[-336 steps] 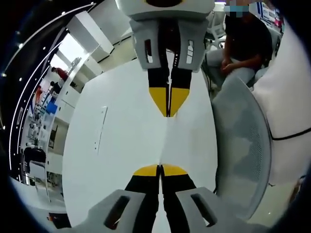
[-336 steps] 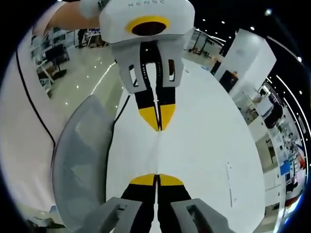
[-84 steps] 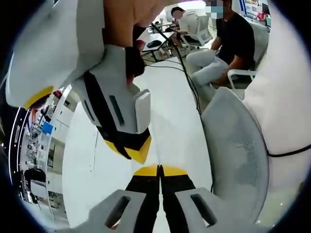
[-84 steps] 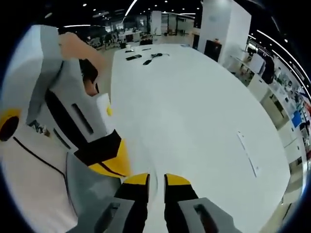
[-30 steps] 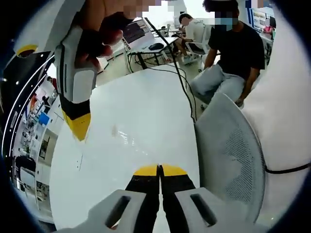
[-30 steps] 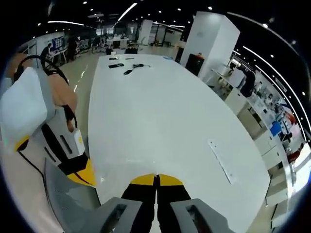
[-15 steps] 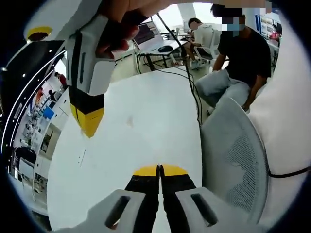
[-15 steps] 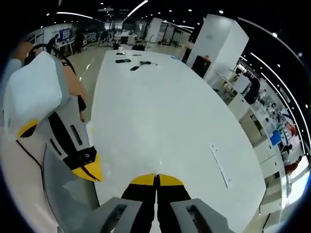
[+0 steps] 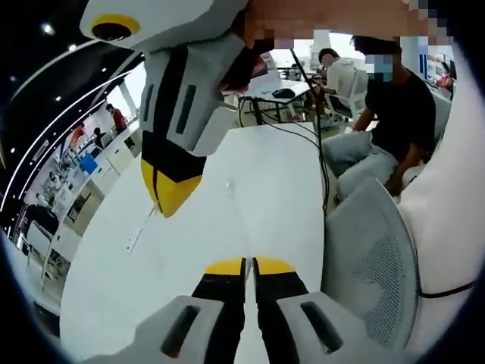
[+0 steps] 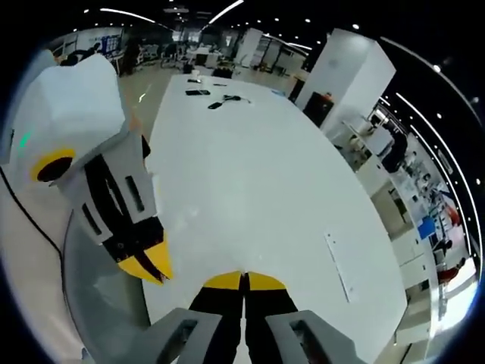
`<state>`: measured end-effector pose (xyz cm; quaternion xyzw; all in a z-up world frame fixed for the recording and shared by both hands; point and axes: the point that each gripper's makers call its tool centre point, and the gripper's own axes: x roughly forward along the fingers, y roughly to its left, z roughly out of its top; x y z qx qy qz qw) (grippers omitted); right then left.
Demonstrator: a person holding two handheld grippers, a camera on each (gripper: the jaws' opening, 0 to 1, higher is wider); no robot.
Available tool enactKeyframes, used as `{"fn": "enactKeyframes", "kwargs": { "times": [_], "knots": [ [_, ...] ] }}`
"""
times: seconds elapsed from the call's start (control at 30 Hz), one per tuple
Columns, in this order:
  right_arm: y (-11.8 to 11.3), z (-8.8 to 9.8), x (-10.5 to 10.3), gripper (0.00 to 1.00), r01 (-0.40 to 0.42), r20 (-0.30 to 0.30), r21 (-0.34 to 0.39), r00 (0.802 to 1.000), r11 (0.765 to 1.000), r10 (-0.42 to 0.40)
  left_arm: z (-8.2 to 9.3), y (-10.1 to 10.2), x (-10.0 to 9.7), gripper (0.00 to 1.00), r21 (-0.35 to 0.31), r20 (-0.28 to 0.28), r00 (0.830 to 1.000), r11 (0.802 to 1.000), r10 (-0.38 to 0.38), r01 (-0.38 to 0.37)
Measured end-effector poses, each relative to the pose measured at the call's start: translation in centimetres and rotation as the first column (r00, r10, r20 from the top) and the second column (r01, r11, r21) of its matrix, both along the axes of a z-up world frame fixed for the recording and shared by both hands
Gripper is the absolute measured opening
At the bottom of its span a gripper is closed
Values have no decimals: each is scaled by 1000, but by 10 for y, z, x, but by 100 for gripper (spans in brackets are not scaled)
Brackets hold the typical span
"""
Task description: Arrange the food packaging bags into a neat stack by flattening each bag and aligning their edges.
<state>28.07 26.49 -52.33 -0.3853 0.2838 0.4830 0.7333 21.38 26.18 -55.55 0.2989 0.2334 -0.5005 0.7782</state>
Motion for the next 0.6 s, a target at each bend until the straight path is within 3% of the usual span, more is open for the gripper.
{"fn": "enactKeyframes", "kwargs": {
  "times": [0.6],
  "knots": [
    [-5, 4, 6, 0, -2, 25, -15, 1000, 1000, 2, 31, -3, 9, 14, -97, 53, 997, 994, 61, -56]
  ]
}}
